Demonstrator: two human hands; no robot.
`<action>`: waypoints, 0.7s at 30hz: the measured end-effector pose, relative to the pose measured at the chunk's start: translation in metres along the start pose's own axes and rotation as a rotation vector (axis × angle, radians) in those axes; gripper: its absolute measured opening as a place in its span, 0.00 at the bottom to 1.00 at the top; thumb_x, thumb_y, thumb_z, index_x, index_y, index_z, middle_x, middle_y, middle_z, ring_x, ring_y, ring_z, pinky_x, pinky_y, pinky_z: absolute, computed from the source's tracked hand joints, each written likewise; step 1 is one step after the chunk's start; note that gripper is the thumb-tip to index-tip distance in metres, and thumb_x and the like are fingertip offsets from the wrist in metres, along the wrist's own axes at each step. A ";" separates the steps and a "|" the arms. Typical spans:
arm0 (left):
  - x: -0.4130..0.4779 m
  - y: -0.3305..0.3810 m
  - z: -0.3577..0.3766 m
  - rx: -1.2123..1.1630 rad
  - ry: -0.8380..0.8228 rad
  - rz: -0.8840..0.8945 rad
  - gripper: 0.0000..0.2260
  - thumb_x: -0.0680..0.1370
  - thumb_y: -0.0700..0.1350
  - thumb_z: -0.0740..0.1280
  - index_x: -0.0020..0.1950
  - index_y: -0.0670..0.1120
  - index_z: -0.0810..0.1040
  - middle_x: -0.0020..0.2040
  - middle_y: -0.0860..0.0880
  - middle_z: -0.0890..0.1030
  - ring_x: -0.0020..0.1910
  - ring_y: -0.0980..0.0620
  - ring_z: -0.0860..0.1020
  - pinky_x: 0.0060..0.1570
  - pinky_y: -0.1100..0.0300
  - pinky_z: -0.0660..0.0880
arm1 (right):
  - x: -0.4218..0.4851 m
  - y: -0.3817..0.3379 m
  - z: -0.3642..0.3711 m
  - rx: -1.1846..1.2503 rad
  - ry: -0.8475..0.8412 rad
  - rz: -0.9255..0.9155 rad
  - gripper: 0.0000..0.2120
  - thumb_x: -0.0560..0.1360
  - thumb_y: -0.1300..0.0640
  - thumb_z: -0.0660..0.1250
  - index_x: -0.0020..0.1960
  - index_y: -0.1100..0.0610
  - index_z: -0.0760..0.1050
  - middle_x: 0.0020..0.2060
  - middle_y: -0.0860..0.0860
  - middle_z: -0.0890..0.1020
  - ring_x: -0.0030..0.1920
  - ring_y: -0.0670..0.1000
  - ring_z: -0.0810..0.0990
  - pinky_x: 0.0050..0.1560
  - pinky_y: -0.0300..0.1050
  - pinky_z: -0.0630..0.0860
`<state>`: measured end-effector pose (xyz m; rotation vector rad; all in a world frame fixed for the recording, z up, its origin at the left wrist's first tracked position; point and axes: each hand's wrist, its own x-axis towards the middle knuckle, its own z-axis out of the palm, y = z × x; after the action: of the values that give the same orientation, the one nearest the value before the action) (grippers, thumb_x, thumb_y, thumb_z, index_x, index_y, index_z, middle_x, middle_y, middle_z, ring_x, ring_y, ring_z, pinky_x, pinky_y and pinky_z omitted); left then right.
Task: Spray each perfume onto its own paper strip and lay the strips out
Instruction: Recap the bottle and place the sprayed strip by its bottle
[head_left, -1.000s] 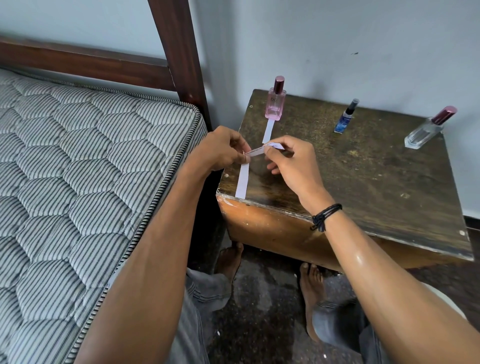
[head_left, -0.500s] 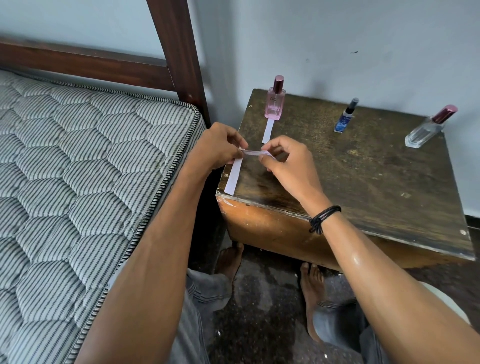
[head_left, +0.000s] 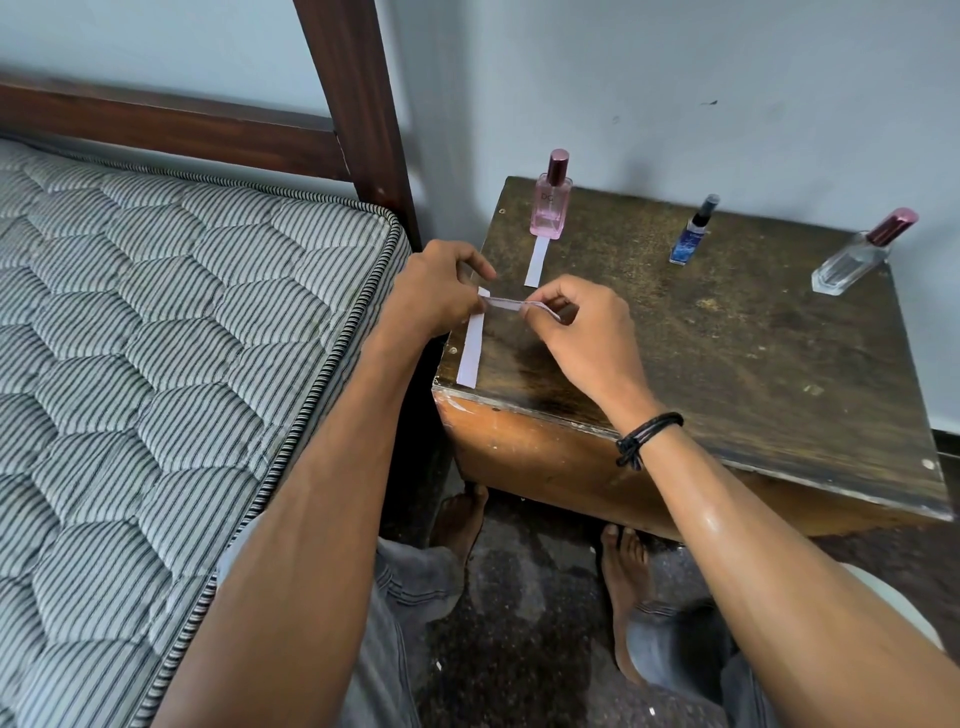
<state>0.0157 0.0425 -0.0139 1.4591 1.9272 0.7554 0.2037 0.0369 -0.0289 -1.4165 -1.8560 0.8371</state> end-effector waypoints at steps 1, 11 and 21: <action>0.000 0.000 0.000 -0.005 0.001 0.002 0.15 0.68 0.34 0.75 0.39 0.56 0.80 0.35 0.46 0.83 0.35 0.48 0.80 0.49 0.43 0.82 | 0.000 0.000 0.000 0.005 0.001 0.006 0.02 0.78 0.53 0.73 0.47 0.49 0.84 0.40 0.42 0.83 0.41 0.43 0.81 0.45 0.41 0.78; -0.002 0.003 -0.001 -0.114 -0.038 -0.022 0.14 0.69 0.33 0.74 0.39 0.54 0.85 0.33 0.45 0.79 0.37 0.47 0.79 0.51 0.40 0.82 | 0.000 -0.003 -0.002 0.153 -0.031 0.116 0.03 0.77 0.53 0.72 0.44 0.50 0.80 0.41 0.45 0.85 0.39 0.48 0.85 0.50 0.61 0.81; -0.011 0.013 -0.006 -0.274 -0.063 -0.016 0.12 0.73 0.27 0.71 0.44 0.45 0.85 0.36 0.42 0.75 0.38 0.47 0.75 0.45 0.54 0.80 | -0.001 -0.006 -0.005 0.226 -0.020 0.158 0.03 0.78 0.55 0.71 0.46 0.54 0.80 0.40 0.46 0.85 0.36 0.46 0.84 0.51 0.61 0.81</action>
<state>0.0216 0.0344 0.0009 1.2825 1.7095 0.9149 0.2043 0.0350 -0.0211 -1.4271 -1.6214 1.1052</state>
